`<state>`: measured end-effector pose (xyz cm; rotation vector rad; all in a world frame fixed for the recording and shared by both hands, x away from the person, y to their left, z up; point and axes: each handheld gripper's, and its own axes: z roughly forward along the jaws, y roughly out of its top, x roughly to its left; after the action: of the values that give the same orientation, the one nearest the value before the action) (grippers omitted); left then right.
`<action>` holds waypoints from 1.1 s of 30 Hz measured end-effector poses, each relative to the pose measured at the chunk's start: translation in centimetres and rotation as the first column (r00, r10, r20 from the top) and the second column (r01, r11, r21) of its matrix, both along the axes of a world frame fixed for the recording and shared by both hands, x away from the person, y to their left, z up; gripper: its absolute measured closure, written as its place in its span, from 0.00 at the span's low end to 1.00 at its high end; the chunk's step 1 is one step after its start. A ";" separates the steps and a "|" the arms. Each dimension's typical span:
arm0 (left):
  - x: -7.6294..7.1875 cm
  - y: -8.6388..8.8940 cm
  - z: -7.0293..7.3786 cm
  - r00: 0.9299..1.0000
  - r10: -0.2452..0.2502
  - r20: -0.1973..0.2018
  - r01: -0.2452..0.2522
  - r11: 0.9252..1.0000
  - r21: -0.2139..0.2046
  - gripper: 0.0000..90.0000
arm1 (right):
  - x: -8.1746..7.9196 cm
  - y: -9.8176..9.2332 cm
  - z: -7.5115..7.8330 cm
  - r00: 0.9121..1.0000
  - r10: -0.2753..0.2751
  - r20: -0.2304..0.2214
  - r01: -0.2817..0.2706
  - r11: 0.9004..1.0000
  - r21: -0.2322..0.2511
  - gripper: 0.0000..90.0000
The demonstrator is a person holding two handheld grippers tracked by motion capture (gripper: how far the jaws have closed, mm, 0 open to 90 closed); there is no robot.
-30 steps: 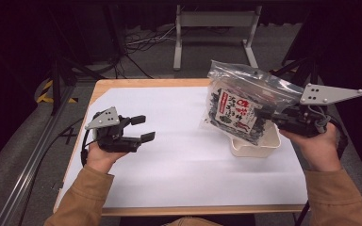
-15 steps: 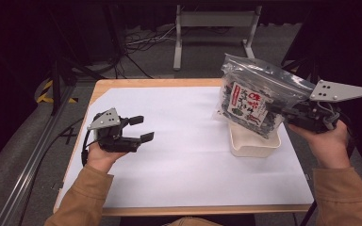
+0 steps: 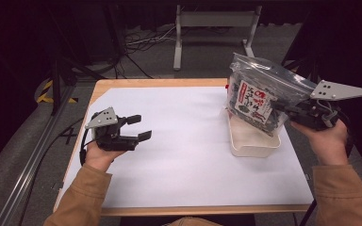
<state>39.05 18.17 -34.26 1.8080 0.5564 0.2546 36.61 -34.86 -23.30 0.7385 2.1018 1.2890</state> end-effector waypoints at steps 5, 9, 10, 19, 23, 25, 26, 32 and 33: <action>0.0 0.0 -0.1 1.000 0.001 -0.007 -0.001 1.000 0.000 0.29 | 0.4 -0.3 -0.5 1.000 -0.012 -0.015 0.012 1.000 -0.007 0.86; 0.1 0.0 -0.1 1.000 -0.003 -0.006 0.003 1.000 0.009 0.29 | 1.0 -0.6 -1.0 0.999 -0.028 -0.041 0.027 1.000 -0.010 0.86; 0.1 0.0 -0.1 1.000 -0.002 -0.011 0.003 1.000 0.006 0.29 | 1.1 -0.7 -1.1 0.998 -0.033 -0.046 0.032 0.999 -0.013 0.86; 0.2 0.0 -0.2 1.000 -0.007 -0.012 0.007 1.000 0.005 0.29 | 1.8 -0.9 -1.9 0.992 -0.075 -0.101 0.073 0.997 -0.025 0.86; 0.2 -0.1 -0.4 1.000 -0.008 -0.024 0.008 1.000 0.006 0.29 | 1.9 -0.9 -2.1 0.990 -0.082 -0.113 0.080 0.996 -0.029 0.86; 0.2 -0.2 -0.4 1.000 -0.010 -0.026 0.010 1.000 0.004 0.29 | 2.0 -0.8 -2.2 0.990 -0.085 -0.116 0.081 0.996 -0.035 0.86; 0.2 -0.2 -0.4 1.000 -0.011 -0.026 0.011 1.000 0.004 0.29 | 2.0 -0.7 -2.3 0.989 -0.086 -0.118 0.083 0.996 -0.036 0.86; 0.2 0.0 -0.4 1.000 -0.010 -0.023 0.010 1.000 0.004 0.29 | 2.1 -0.4 -2.9 0.988 -0.084 -0.128 0.078 0.996 -0.054 0.86; 0.2 0.0 -0.4 1.000 -0.009 -0.025 0.009 1.000 0.003 0.29 | 2.2 -0.3 -3.0 0.988 -0.084 -0.130 0.077 0.995 -0.056 0.86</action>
<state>39.27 18.14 -34.63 1.8180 0.5652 0.2272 38.78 -35.18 -26.32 0.8990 2.1765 1.1675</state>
